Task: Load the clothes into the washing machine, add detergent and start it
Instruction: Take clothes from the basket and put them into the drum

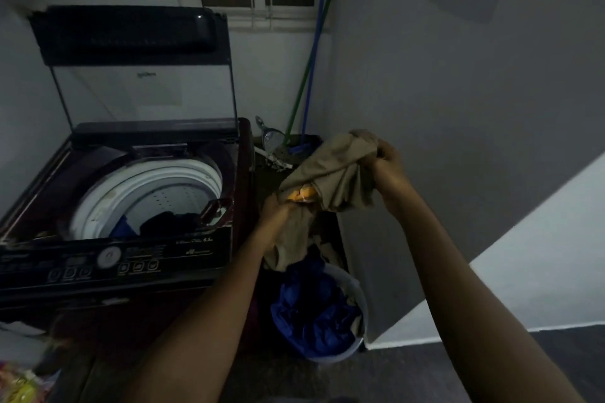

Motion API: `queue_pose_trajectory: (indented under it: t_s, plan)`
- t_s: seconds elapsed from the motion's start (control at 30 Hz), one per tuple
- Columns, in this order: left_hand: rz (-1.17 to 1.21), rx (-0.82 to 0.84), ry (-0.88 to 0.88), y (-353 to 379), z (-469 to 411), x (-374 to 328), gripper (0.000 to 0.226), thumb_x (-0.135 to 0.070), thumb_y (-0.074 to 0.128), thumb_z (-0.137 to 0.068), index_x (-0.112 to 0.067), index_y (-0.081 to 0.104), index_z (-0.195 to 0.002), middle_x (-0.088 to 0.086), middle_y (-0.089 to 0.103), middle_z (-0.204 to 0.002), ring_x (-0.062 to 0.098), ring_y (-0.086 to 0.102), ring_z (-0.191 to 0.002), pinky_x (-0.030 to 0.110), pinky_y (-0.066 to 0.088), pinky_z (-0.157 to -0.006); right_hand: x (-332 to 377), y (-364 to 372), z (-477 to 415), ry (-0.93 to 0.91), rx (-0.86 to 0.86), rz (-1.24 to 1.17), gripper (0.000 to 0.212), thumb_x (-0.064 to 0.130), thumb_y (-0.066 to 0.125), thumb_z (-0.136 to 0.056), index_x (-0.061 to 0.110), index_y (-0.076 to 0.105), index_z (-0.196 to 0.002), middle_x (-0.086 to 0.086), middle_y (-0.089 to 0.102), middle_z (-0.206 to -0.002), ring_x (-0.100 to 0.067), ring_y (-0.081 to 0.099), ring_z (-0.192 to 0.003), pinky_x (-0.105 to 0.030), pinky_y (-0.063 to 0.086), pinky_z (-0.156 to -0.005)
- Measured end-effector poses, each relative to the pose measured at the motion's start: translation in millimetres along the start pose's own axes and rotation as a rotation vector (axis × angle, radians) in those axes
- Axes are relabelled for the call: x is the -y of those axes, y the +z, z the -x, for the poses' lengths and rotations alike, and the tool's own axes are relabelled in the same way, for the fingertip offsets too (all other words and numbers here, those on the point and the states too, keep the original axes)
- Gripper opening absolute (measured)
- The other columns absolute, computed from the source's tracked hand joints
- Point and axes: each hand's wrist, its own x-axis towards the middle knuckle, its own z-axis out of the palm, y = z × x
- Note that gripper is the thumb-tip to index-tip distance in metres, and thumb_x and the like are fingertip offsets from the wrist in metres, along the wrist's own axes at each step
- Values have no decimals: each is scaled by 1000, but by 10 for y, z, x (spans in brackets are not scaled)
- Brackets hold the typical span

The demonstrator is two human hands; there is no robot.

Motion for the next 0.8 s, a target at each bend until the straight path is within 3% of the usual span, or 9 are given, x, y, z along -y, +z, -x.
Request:
queue_pose_trajectory:
  t_s: [0.13, 0.17, 0.23, 0.33, 0.43, 0.57, 0.63, 0.73, 0.8]
  plan:
    - [-2, -43, 137, -113, -17, -328, 32, -2, 50, -92, -14, 61, -119, 5, 66, -112, 17, 63, -100, 28, 51, -83, -530, -240, 197, 209, 63, 304, 7, 18, 62, -89, 20, 65, -95, -4, 68, -92, -22, 64, -87, -25, 52, -63]
    - [-25, -42, 158, -106, -22, -405, 32, 0, 48, -91, -15, 61, -115, 3, 66, -108, 15, 62, -97, 25, 49, -79, -629, -258, 240, 286, 150, 432, 15, 18, 66, -86, 19, 63, -101, -5, 67, -99, -21, 62, -89, -26, 51, -65]
    - [-89, -14, 197, -91, -31, -521, 32, 2, 48, -89, -19, 61, -109, 0, 66, -101, 14, 61, -94, 24, 47, -78, -722, -245, 289, 335, 260, 541, 58, 20, 79, -76, 16, 52, -127, -3, 58, -119, -19, 57, -102, -30, 52, -77]
    - [-169, 60, 217, -42, -10, -620, 26, -4, 52, -91, -22, 61, -108, -1, 66, -104, 15, 61, -99, 27, 49, -87, -637, -53, 339, 154, 353, 406, 96, 17, 86, -68, 23, 31, -146, 8, 41, -135, -9, 44, -116, -30, 46, -96]
    - [-58, 111, 171, 4, 60, -719, 25, -5, 57, -92, -20, 62, -111, -2, 67, -102, 16, 64, -98, 28, 52, -83, -558, 321, 401, 38, 424, 287, 89, 16, 84, -71, 23, 32, -143, 24, 44, -124, 9, 46, -107, -11, 45, -88]
    - [115, 170, 122, -187, 69, -795, 42, 7, 61, -83, -12, 63, -120, 8, 70, -109, 23, 66, -101, 30, 54, -80, -622, 688, 406, -41, 198, 196, 66, 22, 78, -76, 24, 46, -134, 11, 59, -120, -5, 58, -110, -36, 49, -98]
    - [126, 188, 144, -370, 71, -782, 50, 4, 66, -83, -13, 58, -129, 7, 67, -117, 20, 65, -106, 29, 53, -86, -565, 807, 376, -71, 132, 128, 56, 16, 74, -81, 24, 48, -130, 11, 60, -119, -4, 60, -108, -35, 50, -96]
    - [-80, 170, 179, -652, 52, -677, 61, -24, 78, -82, -25, 52, -137, -3, 62, -127, 12, 59, -115, 30, 49, -98, -462, 991, 272, -30, 64, -15, 52, 15, 69, -85, 39, 40, -120, 2, 58, -120, -13, 60, -107, -38, 51, -95]
    - [-140, 230, 73, -828, 35, -587, 71, -46, 78, -77, -35, 46, -140, -5, 59, -132, 13, 57, -119, 36, 48, -102, -407, 1141, 211, 7, 28, -81, 52, 19, 67, -83, 51, 37, -111, -6, 59, -121, -23, 61, -108, -48, 51, -94]
